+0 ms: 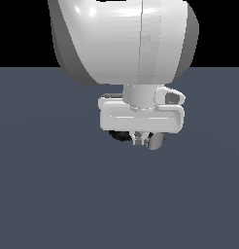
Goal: Turn on the faucet by rotating a designated handle.
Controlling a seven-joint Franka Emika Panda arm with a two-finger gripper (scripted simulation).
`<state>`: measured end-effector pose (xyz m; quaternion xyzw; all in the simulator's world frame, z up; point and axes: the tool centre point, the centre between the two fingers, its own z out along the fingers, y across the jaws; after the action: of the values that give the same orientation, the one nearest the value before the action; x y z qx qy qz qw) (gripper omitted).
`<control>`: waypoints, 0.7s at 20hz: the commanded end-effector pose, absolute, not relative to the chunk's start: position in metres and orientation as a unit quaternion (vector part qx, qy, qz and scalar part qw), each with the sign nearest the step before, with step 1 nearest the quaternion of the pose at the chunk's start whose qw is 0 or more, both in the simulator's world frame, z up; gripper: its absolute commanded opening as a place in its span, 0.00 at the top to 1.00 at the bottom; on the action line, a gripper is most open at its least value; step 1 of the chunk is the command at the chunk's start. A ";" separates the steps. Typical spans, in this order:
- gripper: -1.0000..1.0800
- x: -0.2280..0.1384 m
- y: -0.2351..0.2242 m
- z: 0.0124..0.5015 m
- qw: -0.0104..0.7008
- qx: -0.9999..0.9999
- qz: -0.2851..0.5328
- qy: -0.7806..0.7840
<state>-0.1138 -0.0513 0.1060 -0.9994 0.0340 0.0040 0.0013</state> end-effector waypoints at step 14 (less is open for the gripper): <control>1.00 -0.093 -0.102 0.106 0.001 -0.999 0.001 0.032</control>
<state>-0.1027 -0.0972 0.1057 -0.9994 0.0339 0.0056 0.0021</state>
